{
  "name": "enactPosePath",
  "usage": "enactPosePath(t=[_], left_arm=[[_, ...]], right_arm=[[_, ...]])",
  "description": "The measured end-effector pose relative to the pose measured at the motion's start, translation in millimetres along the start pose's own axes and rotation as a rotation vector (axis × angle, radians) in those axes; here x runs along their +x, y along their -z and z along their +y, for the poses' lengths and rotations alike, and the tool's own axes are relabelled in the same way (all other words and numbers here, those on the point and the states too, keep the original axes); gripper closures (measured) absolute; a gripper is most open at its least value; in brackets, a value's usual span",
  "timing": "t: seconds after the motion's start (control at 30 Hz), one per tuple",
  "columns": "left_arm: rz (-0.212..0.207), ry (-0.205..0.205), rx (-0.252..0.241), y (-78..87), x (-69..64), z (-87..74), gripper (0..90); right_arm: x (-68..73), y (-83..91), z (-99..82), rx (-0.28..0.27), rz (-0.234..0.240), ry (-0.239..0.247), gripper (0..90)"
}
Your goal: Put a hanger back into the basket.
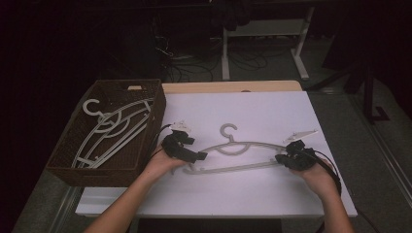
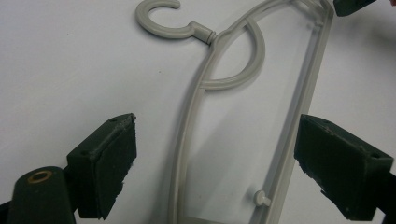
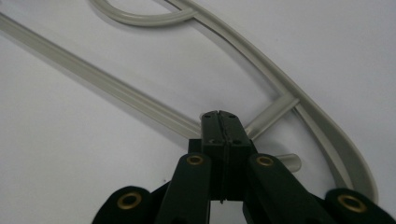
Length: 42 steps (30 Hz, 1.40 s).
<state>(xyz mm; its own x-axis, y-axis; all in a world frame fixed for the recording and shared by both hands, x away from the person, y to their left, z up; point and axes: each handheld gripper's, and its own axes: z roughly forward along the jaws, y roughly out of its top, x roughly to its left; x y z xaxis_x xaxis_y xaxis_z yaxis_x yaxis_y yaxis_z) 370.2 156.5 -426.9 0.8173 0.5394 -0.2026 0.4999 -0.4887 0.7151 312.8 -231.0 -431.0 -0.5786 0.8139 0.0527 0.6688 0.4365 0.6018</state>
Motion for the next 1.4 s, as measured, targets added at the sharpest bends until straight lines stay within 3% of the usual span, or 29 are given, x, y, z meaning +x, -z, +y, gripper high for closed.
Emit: enactPosePath(t=[0.47,0.67,0.9,1.17,1.4], left_arm=[[0.007,0.000,0.017,-5.0,1.4,-0.4,14.1],[0.024,-0.041,0.040,-15.5,2.2,5.4,17.7],[0.005,-0.106,0.109,-40.7,4.9,17.1,28.8],[-0.027,-0.180,0.175,-57.6,2.3,23.4,53.8],[0.012,-0.231,0.203,-59.7,-0.8,27.9,69.1]], right_arm=[[-1.5,-8.6,-3.2,0.047,-0.022,0.006,89.1],[-2.8,-12.2,-5.5,0.071,-0.015,0.000,89.1],[-2.3,-14.6,-5.5,0.087,-0.022,0.007,89.2],[-2.2,-15.6,-5.3,0.088,-0.021,0.011,89.2],[-2.5,-15.9,-5.4,0.087,-0.020,0.011,89.2]])
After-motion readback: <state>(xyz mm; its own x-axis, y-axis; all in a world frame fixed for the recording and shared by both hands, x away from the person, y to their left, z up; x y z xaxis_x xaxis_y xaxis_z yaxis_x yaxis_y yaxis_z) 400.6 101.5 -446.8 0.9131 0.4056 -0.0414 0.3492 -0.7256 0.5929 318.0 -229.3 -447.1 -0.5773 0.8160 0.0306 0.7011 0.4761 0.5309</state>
